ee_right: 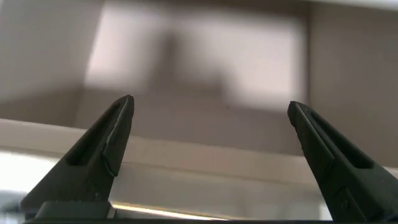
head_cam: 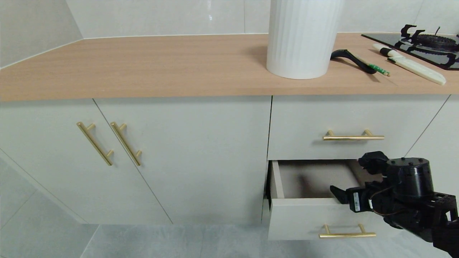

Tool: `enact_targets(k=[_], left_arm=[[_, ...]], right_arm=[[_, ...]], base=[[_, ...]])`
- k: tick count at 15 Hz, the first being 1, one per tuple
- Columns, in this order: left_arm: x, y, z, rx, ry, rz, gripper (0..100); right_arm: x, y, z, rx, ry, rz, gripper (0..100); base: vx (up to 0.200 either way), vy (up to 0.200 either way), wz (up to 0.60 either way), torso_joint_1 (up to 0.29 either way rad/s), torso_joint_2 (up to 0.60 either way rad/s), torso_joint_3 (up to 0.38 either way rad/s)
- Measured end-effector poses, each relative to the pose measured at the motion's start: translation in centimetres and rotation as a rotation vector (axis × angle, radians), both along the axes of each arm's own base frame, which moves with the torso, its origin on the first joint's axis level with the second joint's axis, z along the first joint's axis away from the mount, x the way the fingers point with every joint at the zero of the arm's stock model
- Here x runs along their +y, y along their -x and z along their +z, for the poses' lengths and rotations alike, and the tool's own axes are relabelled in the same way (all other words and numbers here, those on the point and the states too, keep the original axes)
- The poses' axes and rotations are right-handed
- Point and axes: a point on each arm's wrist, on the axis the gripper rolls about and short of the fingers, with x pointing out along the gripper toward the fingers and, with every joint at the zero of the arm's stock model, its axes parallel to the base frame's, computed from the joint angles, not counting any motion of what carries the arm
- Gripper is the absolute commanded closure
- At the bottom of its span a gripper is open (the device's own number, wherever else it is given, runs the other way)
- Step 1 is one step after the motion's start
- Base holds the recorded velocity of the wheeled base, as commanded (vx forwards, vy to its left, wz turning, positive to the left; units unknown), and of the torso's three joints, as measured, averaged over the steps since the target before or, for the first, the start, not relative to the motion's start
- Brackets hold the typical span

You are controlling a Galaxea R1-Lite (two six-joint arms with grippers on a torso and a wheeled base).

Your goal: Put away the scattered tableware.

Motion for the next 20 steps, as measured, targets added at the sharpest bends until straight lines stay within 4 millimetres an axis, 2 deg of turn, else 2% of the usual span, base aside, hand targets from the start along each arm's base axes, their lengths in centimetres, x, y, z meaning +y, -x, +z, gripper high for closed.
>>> enact_targets(k=[8,12,20], left_arm=[[0.0,0.0,0.0,0.0,0.0,0.0,0],[0.0,0.0,0.0,0.0,0.0,0.0,0],[0.0,0.0,0.0,0.0,0.0,0.0,0]], right_arm=[[0.0,2.9,1.6,0.205,0.06,0.07,0],[0.4,4.8,2.5,0.247,0.135,0.157,0],[0.1,8.6,2.2,0.445,0.309,0.309,0]], base=[[0.0,0.0,0.0,0.0,0.0,0.0],[0.0,0.0,0.0,0.0,0.0,0.0],[0.0,0.0,0.0,0.0,0.0,0.0]])
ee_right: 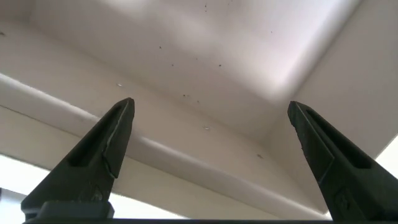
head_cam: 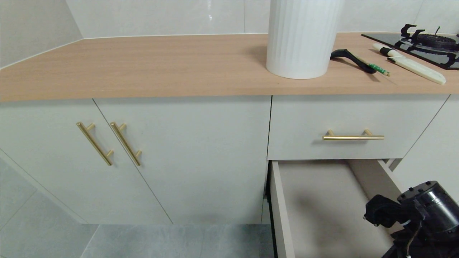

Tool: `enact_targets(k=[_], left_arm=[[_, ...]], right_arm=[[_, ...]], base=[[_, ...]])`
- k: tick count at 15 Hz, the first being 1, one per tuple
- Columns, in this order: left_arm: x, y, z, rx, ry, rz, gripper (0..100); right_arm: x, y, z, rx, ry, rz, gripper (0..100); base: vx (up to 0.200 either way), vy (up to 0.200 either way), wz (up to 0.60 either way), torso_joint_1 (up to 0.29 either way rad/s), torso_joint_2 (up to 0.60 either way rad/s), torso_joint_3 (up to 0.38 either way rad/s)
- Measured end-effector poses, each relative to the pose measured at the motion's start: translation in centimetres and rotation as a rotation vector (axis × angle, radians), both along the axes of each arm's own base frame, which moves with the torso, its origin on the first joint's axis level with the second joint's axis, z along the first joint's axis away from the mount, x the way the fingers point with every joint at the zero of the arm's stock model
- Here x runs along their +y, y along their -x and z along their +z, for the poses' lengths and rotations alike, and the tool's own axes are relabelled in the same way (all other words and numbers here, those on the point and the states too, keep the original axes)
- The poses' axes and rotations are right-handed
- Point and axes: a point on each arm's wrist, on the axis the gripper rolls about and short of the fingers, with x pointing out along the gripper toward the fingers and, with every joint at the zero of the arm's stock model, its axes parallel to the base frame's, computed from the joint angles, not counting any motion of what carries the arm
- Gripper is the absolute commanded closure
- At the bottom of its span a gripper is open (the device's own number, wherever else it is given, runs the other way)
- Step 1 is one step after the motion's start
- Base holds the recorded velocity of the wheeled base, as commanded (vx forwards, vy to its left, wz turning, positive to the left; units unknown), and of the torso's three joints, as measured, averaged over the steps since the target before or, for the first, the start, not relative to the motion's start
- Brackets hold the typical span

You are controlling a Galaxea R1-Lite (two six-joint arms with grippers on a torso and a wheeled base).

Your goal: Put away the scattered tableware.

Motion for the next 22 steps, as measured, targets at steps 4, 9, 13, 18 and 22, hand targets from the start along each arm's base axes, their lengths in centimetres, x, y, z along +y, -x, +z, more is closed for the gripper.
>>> enact_targets(k=[4,9,13,18,22], left_arm=[[0.0,0.0,0.0,0.0,0.0,0.0,0],[0.0,0.0,0.0,0.0,0.0,0.0,0],[0.0,0.0,0.0,0.0,0.0,0.0,0],[0.0,0.0,0.0,0.0,0.0,0.0,0],[0.0,0.0,0.0,0.0,0.0,0.0,0]], right_arm=[[-0.3,1.2,0.2,0.043,0.055,0.066,0],[-0.2,1.8,0.5,0.046,0.058,0.093,0],[0.6,0.5,3.8,-0.074,-0.144,-0.093,0],[0.2,0.9,8.4,-0.221,-0.336,-0.153,0],[-0.5,1.4,9.5,-0.283,-0.368,-0.149,0]], base=[[0.0,0.0,0.0,0.0,0.0,0.0],[0.0,0.0,0.0,0.0,0.0,0.0],[0.0,0.0,0.0,0.0,0.0,0.0],[0.0,0.0,0.0,0.0,0.0,0.0],[0.0,0.0,0.0,0.0,0.0,0.0]])
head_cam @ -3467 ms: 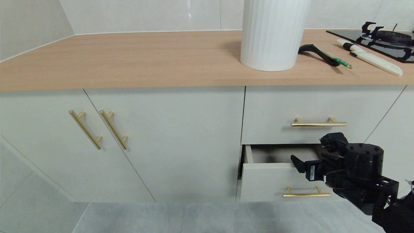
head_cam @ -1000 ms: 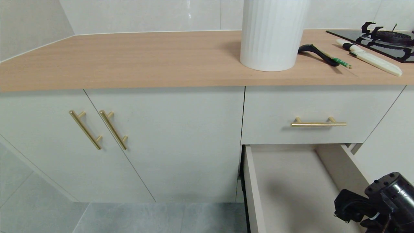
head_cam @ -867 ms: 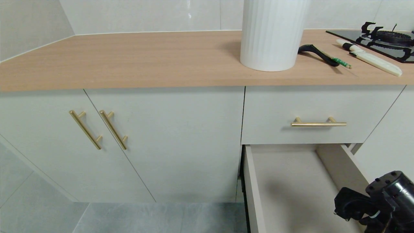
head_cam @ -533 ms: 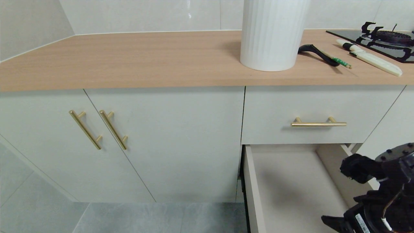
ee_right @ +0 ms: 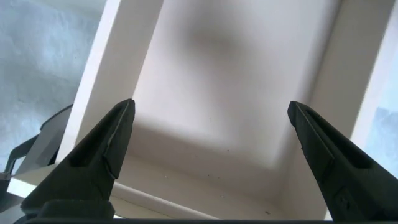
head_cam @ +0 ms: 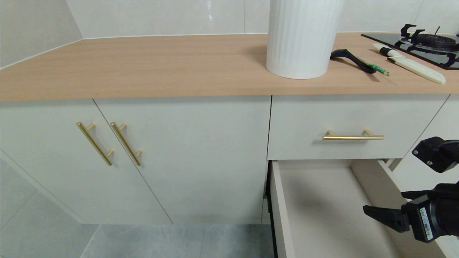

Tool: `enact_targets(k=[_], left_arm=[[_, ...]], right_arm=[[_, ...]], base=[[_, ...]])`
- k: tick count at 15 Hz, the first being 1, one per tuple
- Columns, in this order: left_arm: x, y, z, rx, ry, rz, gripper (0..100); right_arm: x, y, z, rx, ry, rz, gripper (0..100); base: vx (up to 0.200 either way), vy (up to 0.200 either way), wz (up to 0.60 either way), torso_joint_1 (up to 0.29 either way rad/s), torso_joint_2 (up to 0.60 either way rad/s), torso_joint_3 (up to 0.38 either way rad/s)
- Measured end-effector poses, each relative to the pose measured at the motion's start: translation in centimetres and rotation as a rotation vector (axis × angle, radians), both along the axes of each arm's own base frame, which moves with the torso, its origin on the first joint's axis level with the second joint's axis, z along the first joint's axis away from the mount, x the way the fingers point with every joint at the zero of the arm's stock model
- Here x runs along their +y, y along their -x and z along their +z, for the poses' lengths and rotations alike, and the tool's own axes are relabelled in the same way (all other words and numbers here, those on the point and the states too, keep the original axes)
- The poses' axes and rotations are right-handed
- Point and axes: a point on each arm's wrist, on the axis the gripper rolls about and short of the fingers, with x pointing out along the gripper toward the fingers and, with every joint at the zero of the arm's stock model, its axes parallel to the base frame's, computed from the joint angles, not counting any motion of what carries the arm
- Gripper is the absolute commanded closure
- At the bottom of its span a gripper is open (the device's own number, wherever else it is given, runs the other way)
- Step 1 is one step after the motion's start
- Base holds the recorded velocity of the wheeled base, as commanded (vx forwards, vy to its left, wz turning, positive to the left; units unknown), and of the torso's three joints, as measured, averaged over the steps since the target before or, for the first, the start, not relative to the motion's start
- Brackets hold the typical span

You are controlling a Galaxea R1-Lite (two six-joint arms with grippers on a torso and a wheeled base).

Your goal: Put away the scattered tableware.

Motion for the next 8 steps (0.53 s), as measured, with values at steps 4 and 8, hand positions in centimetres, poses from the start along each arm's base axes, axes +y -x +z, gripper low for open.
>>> enact_targets(k=[4,8], left_arm=[[0.0,0.0,0.04,-0.003,0.0,0.0,0],[0.0,0.0,0.0,0.0,0.0,0.0,0]], right_arm=[[-0.17,0.12,0.42,-0.035,-0.01,-0.003,0],[-0.23,0.19,0.38,-0.034,-0.009,-0.005,0]], base=[[0.0,0.0,0.0,0.085,-0.16,-0.138],[0.0,0.0,0.0,0.166,-0.43,-0.259]])
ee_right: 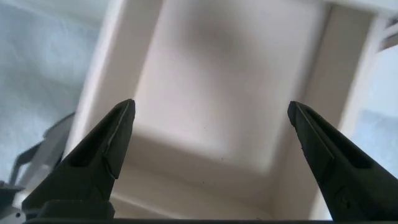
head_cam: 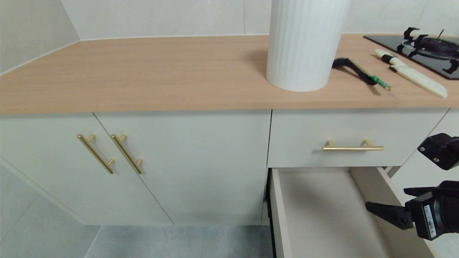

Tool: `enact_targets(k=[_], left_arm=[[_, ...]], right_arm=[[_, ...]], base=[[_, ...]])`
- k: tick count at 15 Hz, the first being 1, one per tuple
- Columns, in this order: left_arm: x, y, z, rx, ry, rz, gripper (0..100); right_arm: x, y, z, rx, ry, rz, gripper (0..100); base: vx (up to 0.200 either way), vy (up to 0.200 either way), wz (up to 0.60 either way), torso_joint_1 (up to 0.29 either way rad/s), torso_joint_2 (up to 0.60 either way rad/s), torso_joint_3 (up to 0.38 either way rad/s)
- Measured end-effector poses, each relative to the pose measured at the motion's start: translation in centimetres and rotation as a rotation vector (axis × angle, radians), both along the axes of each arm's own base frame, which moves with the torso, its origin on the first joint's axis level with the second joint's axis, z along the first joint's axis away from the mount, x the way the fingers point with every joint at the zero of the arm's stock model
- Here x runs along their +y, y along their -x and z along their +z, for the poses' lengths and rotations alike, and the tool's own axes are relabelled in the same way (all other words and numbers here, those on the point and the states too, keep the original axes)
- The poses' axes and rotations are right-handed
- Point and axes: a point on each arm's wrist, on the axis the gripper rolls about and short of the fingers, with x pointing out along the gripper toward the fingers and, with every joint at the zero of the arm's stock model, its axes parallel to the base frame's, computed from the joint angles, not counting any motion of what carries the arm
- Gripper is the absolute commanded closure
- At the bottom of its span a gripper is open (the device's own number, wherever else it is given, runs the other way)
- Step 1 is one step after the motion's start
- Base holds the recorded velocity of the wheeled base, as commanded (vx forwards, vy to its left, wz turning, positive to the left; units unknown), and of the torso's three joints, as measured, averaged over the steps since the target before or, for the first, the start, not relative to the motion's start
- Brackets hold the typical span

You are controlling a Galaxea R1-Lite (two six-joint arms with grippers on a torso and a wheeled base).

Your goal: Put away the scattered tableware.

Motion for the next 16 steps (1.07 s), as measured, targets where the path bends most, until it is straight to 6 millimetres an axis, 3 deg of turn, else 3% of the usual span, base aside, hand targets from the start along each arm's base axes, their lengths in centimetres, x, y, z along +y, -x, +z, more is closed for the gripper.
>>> enact_targets(k=[3,9,12,14,16], left_arm=[[0.0,0.0,0.0,0.0,0.0,0.0,0],[0.0,0.0,0.0,0.001,0.0,0.0,0],[0.0,0.0,0.0,0.0,0.0,0.0,0],[0.0,0.0,0.0,0.0,0.0,0.0,0],[0.0,0.0,0.0,0.0,0.0,0.0,0]], right_arm=[[0.0,0.0,0.0,-0.001,0.002,0.0,0],[-0.1,0.1,0.0,-0.008,0.01,0.008,0],[0.0,0.0,0.6,-0.054,0.014,0.022,0],[0.0,-0.3,1.8,-0.092,0.005,0.018,0],[0.2,-1.4,5.1,-0.15,-0.025,-0.009,0]], base=[[0.0,0.0,0.0,0.056,-0.53,-0.253],[0.0,0.0,0.0,0.289,-0.48,-0.257],[0.0,0.0,0.0,0.105,-0.21,-0.11],[0.0,0.0,0.0,0.018,-0.03,-0.018],[0.0,0.0,0.0,0.0,0.0,0.0]])
